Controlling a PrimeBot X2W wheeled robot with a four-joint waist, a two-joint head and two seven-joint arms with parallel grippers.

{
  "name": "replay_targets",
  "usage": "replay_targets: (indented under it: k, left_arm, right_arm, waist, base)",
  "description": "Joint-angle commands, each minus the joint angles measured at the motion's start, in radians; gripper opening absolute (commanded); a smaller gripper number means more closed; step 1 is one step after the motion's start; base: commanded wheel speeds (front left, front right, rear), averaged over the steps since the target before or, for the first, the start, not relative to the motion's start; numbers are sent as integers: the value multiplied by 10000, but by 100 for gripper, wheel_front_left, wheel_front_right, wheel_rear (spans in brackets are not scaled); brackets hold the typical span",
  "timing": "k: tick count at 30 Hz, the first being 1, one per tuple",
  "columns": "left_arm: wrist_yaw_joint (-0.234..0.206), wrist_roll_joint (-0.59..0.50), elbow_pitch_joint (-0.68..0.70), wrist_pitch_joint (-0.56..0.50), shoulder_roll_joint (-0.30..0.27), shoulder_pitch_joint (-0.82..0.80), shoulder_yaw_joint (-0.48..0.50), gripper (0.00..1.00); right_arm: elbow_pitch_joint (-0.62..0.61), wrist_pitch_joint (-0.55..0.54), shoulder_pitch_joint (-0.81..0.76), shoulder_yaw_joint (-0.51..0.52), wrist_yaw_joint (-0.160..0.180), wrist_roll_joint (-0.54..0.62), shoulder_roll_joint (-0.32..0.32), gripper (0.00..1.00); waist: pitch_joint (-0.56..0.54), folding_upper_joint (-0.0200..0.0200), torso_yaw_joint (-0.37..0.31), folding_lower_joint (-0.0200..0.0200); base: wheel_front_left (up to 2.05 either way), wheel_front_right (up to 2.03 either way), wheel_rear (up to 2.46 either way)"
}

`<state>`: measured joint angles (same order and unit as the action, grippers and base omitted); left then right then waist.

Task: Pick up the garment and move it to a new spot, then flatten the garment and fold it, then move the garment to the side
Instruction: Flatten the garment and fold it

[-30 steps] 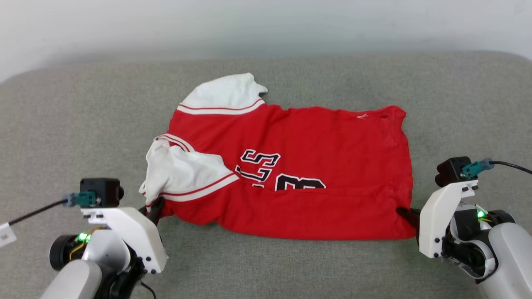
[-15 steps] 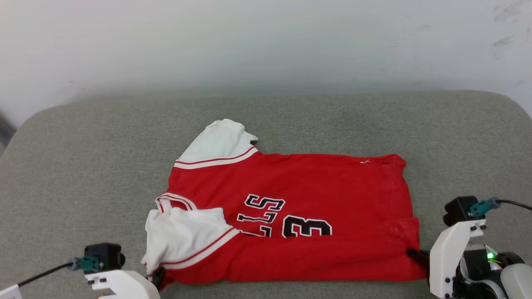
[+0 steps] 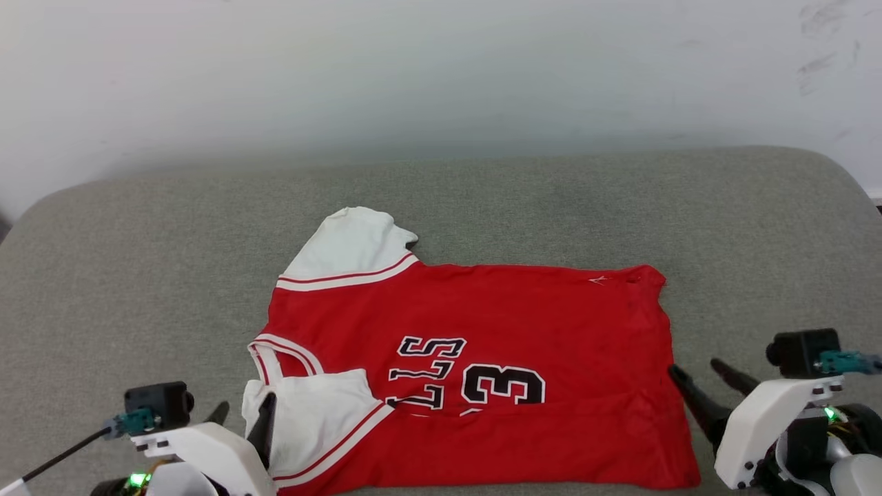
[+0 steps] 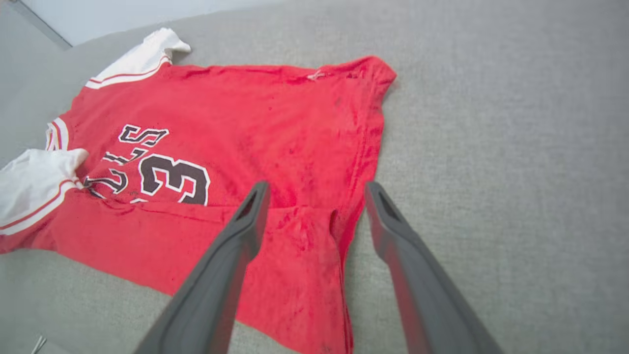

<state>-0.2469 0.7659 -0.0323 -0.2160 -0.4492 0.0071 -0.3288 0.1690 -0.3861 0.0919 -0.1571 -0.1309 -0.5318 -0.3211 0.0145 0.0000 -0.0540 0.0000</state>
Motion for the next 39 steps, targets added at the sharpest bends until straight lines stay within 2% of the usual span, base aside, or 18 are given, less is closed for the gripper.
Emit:
replay_targets:
  k: [1,5,10,19,25,32,39]
  left_arm:
    - [-33,-75,26,128,-1,-165,58,100]
    - [-79,-502,174,913,6,-602,230,100]
    - [-159,-856,242,1322,-60,-1445,375,100]
    - [165,-1157,-252,772,-403,-4392,482,100]
    - [954,-848,-1383,-831,-906,-6570,248,100]
    - [1986,-375,-2661,-3856,-1888,-8729,-228,100]
    - [2215,-174,-3295,-6584,-2798,-9989,-577,100]
  right_arm:
    - [-67,174,-75,65,4,46,21,100]
    - [-561,1618,-78,372,4,847,229,100]
    - [-1064,2410,140,779,4,1576,688,100]
    - [-2192,3168,1178,1232,4,2163,1321,100]
    - [-2437,3674,1946,1097,4,2175,1508,100]
    - [-2374,3936,2450,729,4,2073,1562,100]
    - [-2318,4070,2633,497,4,1836,1623,100]
  waist:
    - [-38,0,-76,0]
    - [-71,0,-323,0]
    - [244,0,-618,0]
    - [2420,0,-1204,0]
    - [3744,0,-1690,0]
    - [4616,0,-2290,0]
    - [5372,0,-2723,0]
  base:
    - [0,0,0]
    - [0,0,0]
    - [0,0,0]
    - [0,0,0]
    - [0,0,0]
    - [0,0,0]
    - [0,0,0]
